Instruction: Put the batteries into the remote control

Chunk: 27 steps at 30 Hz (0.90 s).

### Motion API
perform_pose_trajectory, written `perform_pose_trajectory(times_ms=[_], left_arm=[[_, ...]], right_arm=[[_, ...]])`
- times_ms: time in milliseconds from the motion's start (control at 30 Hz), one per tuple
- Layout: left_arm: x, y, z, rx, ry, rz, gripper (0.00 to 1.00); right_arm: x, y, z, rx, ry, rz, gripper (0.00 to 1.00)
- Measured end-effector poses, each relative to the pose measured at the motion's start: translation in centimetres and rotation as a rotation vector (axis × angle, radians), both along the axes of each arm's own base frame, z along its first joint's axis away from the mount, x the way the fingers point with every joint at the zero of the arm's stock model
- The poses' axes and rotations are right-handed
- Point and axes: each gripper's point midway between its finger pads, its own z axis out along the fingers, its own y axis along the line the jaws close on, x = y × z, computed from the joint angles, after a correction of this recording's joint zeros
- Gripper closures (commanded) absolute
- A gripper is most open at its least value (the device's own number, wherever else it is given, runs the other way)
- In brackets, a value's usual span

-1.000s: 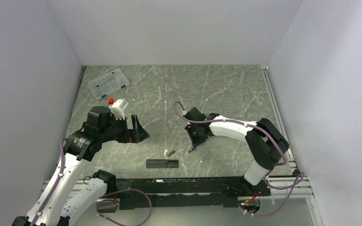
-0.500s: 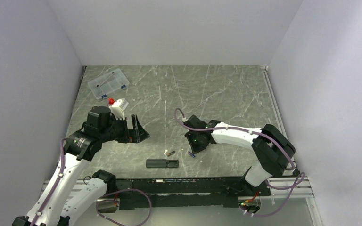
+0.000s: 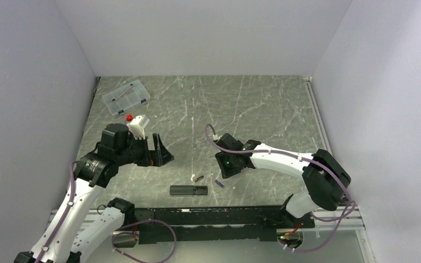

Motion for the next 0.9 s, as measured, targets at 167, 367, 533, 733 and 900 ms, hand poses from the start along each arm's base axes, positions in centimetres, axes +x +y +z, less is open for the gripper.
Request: perform_pose_trajectory(times_ms=[167,367,533,733,900], left_arm=[[0.0,0.0,0.0,0.000,0.000,0.000,0.01],[0.0,0.0,0.0,0.000,-0.001,0.000,0.01],[0.0,0.0,0.0,-0.001,0.000,-0.001,0.01],[0.1,-0.1,-0.1,-0.001,0.006,-0.003,0.01],[0.1,-0.1,-0.1,0.000,0.008,-0.004,0.01]], right_arm=[[-0.5,0.5,0.8,0.036,-0.003,0.051,0.62],[-1.9,0.8,0.5,0.052,0.026,0.118,0.60],[-3.2,0.9,0.1,0.052,0.047,0.164,0.60],[-3.6,1.0,-0.3,0.043,0.049,0.187,0.61],[-3.9,1.0,-1.1,0.018,0.065,0.205,0.62]])
